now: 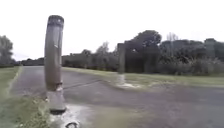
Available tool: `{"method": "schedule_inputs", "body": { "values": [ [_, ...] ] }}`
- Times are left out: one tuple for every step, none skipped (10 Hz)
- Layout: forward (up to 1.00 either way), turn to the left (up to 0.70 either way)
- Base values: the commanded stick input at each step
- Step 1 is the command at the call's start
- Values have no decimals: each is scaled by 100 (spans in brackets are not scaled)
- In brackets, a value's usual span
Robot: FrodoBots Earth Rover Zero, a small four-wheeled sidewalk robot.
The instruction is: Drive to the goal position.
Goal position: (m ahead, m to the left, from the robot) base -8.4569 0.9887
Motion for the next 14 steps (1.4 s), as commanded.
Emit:
{"method": "schedule_inputs", "body": {
  "values": [
    [0, -30],
    [0, -30],
    [0, -30],
    [0, -30],
    [0, -30],
    [0, -30],
    [0, -30],
    [0, -30],
    [0, -30],
    [0, -30],
    [0, -30],
    [0, -30],
    [9, 5],
    [29, 0]
  ]
}}
